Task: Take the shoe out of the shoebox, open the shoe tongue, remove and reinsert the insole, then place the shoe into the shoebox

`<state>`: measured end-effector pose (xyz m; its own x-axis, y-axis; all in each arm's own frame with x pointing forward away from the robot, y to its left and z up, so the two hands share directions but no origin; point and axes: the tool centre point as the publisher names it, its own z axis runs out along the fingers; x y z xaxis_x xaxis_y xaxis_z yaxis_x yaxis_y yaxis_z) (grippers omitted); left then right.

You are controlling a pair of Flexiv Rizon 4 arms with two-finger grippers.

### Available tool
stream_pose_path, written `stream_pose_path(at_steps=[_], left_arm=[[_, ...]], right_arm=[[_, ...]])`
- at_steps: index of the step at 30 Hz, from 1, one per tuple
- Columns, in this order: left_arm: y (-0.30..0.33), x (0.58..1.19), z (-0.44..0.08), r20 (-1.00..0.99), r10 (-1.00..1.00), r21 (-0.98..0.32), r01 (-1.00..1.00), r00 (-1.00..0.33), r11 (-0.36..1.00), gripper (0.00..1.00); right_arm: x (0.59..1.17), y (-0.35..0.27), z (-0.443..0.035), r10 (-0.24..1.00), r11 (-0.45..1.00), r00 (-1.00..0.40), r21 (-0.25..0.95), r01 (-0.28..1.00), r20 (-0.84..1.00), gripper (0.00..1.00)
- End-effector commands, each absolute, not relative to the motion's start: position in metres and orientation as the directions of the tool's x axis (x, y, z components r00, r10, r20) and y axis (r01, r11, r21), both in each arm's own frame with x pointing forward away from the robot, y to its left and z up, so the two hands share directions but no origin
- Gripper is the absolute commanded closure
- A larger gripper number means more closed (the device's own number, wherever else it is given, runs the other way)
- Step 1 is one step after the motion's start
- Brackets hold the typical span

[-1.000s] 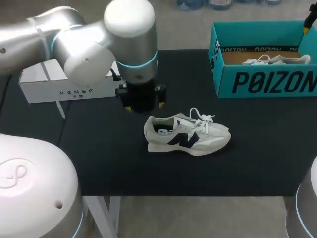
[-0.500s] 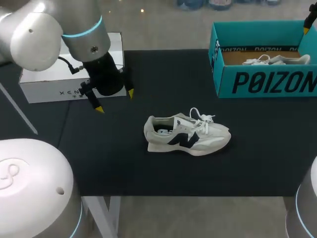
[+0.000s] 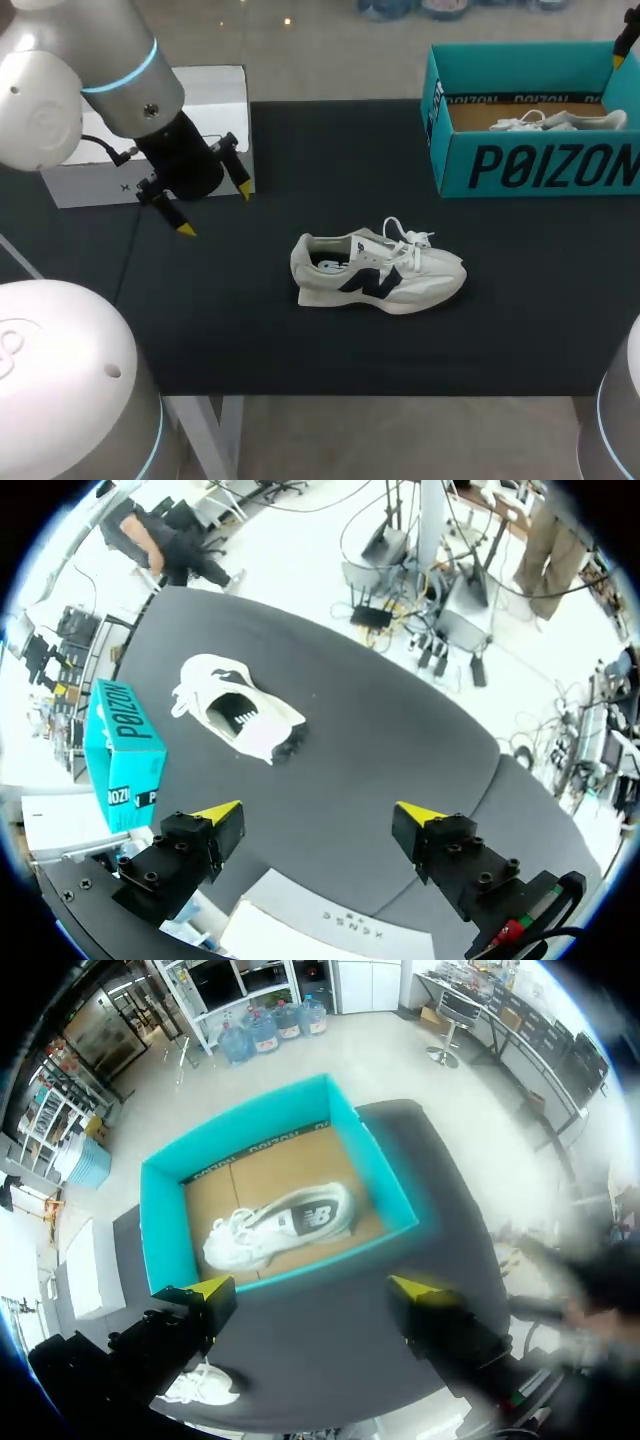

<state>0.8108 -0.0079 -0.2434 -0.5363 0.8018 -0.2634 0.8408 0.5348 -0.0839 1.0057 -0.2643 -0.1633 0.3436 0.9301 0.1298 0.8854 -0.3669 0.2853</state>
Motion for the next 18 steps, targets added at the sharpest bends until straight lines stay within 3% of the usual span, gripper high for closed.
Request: stream_pose_path(at_steps=[1,8,18], left_arm=[[-0.007,0.81,-0.244,-0.268,0.801,-0.082,0.841,-0.535,0.534,0.0],[-0.007,0.81,-0.244,-0.268,0.801,-0.082,0.841,-0.535,0.534,0.0],[0.036,0.784,-0.257,-0.43,0.544,-0.553,0.687,-0.72,0.472,0.0]], right_arm=[[1.005,-0.264,-0.163,0.93,-0.368,0.345,0.287,0.885,0.129,0.0],[1.005,-0.264,-0.163,0.93,-0.368,0.345,0.287,0.885,0.129,0.0],[1.005,-0.264,-0.163,0.93,-0.368,0.345,0.287,0.885,0.129,0.0]])
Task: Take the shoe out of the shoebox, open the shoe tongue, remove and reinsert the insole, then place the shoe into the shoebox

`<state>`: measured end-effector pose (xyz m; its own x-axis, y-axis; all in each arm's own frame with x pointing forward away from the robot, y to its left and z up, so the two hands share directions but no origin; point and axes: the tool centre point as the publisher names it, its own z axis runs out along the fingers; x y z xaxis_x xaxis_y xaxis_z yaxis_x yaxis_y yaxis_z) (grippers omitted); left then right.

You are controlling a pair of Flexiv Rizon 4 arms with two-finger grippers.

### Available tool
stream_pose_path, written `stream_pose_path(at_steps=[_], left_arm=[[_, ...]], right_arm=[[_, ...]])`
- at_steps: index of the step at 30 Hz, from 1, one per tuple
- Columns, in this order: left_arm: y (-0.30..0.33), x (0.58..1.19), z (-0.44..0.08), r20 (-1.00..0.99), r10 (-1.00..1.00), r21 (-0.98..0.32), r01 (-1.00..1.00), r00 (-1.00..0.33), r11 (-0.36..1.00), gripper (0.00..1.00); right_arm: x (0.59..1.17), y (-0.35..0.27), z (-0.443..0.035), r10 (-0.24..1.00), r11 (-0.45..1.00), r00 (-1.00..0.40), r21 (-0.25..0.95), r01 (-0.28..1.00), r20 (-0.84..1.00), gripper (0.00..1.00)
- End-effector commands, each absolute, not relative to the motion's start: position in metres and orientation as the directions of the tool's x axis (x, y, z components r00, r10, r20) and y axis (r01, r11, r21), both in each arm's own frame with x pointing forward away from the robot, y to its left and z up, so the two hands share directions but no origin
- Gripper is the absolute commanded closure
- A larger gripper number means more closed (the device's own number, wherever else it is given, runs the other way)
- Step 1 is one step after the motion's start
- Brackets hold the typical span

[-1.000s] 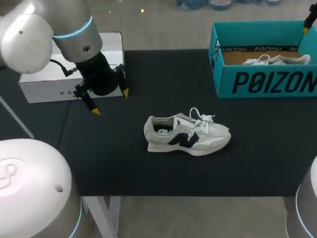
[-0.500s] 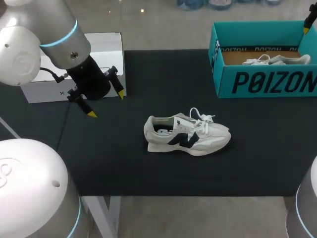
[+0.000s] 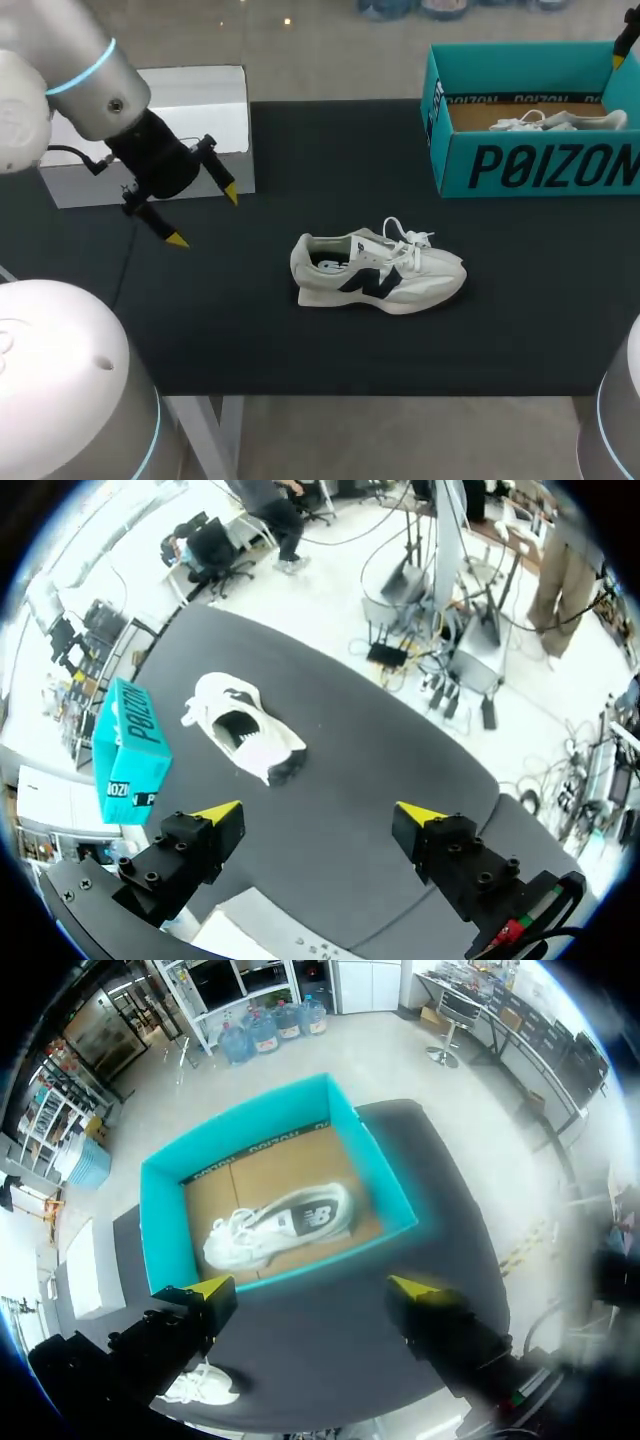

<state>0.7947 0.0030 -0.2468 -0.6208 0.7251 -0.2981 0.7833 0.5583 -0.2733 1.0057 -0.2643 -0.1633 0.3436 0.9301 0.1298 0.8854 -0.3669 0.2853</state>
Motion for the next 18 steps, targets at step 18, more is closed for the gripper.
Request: stream_pose_path(at_steps=[18], left_arm=[[0.053,0.766,-0.297,-0.277,0.334,-0.906,0.361,-0.901,0.222,0.0]], right_arm=[[1.005,-0.264,-0.163,0.93,-0.368,0.345,0.287,0.885,0.129,0.0]])
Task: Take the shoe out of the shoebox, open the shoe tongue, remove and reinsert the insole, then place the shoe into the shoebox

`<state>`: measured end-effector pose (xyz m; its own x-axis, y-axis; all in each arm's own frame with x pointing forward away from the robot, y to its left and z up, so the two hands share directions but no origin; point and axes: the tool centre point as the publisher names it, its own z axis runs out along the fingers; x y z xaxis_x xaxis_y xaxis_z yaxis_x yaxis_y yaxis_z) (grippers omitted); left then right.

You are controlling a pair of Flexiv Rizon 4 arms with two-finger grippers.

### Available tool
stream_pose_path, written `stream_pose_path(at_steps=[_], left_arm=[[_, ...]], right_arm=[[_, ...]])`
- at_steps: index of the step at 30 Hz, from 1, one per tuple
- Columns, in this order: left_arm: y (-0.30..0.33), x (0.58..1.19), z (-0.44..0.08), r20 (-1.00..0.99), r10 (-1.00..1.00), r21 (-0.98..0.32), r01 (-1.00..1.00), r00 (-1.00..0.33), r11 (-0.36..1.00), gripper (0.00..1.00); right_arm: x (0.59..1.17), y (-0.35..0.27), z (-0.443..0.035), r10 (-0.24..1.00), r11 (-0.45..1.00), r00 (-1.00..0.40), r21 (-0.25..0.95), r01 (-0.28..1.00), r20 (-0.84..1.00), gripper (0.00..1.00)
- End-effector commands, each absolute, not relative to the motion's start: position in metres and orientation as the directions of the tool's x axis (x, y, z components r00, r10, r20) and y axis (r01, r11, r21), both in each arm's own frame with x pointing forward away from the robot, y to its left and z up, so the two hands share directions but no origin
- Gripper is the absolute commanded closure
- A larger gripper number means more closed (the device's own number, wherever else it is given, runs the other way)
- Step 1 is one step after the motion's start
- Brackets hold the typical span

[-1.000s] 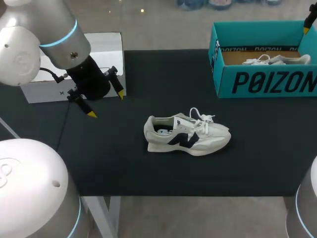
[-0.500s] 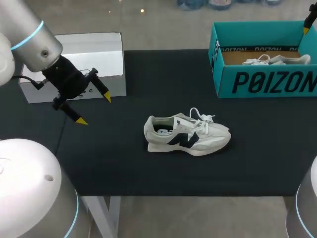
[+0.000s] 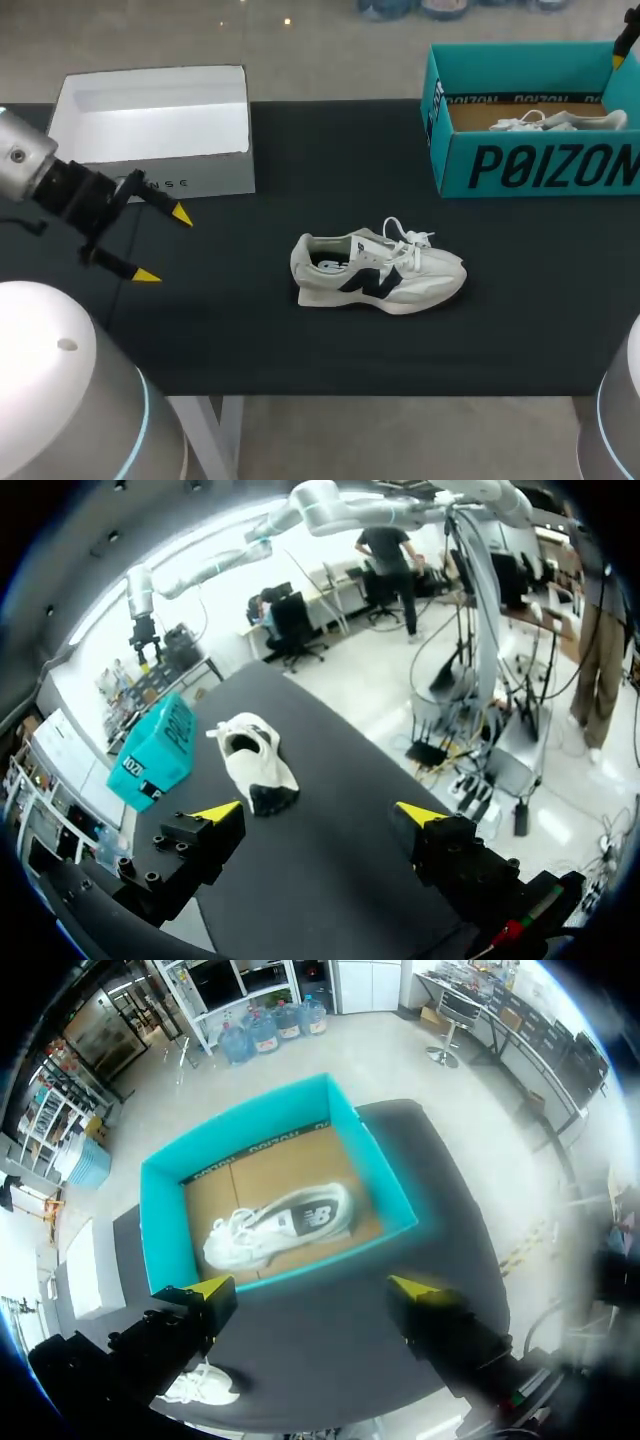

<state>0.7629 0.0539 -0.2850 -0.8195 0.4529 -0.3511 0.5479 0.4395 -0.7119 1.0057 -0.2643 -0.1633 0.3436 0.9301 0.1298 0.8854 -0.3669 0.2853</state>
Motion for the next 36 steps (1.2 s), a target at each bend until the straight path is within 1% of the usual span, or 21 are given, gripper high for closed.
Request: stream_pose_path(at_steps=[1,8,12,22,32,36], left_arm=[[0.051,0.767,-0.298,-0.275,0.335,-0.911,0.355,-0.901,0.208,0.0],[0.035,0.768,-0.313,-0.234,0.316,-0.938,0.299,-0.92,0.178,0.0],[0.024,0.773,-0.332,-0.193,0.316,-0.957,0.249,-0.929,0.147,0.0],[-0.006,0.789,-0.368,-0.156,0.289,-0.973,0.197,-0.945,0.117,0.0],[-0.037,0.815,-0.395,-0.092,0.266,-0.982,0.131,-0.96,0.134,0.0],[-0.048,0.82,-0.398,-0.078,0.267,-0.978,0.126,-0.96,0.168,0.0]], right_arm=[[1.005,-0.264,-0.163,0.93,-0.368,0.345,0.287,0.885,0.129,0.0],[1.005,-0.264,-0.163,0.93,-0.368,0.345,0.287,0.885,0.129,0.0],[1.005,-0.264,-0.163,0.93,-0.368,0.345,0.287,0.885,0.129,0.0],[1.005,-0.264,-0.163,0.93,-0.368,0.345,0.287,0.885,0.129,0.0],[1.005,-0.264,-0.163,0.93,-0.368,0.345,0.287,0.885,0.129,0.0],[1.005,-0.264,-0.163,0.93,-0.368,0.345,0.287,0.885,0.129,0.0]])
